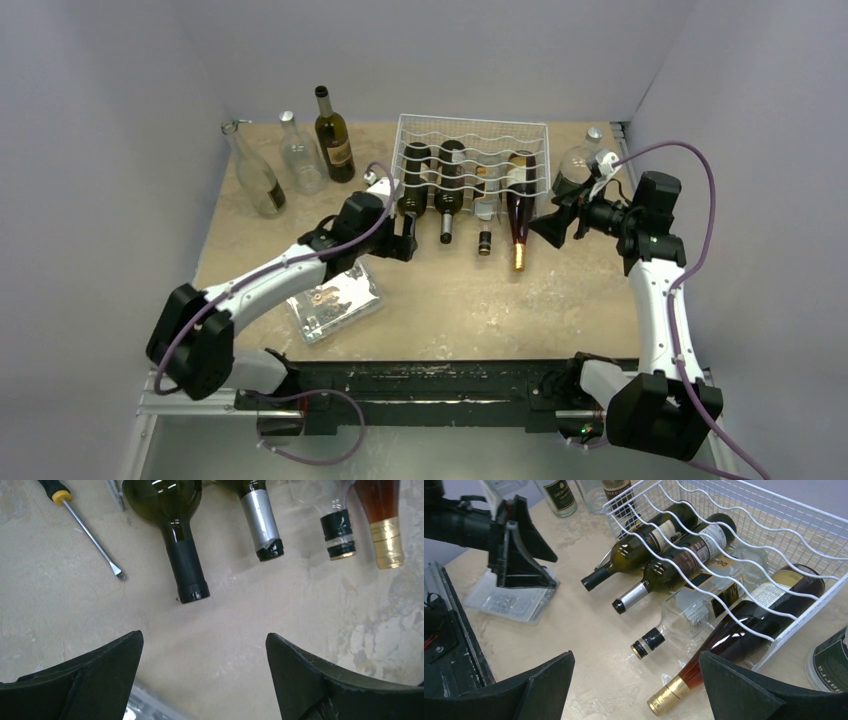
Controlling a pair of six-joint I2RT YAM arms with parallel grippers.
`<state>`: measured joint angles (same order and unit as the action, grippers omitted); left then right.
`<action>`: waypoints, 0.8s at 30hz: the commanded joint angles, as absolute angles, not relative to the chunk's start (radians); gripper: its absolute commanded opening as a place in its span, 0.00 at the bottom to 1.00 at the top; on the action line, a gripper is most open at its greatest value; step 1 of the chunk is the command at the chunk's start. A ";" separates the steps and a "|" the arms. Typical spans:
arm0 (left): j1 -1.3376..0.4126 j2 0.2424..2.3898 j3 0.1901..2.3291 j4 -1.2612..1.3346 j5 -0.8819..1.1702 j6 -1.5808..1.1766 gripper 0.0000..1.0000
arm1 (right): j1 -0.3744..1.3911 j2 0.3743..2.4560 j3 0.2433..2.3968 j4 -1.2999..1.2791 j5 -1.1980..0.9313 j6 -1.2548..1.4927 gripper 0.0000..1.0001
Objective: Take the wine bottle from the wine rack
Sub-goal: Pick up the wine bottle from the wine rack.
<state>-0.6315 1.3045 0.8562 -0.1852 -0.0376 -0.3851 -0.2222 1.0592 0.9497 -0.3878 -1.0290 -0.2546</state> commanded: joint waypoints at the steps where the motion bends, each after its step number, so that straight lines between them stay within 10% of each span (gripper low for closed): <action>1: -0.636 1.450 0.984 -0.078 -0.094 -0.334 0.94 | -0.225 1.044 0.983 -0.367 -1.043 -0.256 0.99; 24: -0.526 1.878 1.212 -0.099 -0.006 -0.422 0.77 | -0.225 1.051 0.981 -0.358 -1.010 -0.255 0.99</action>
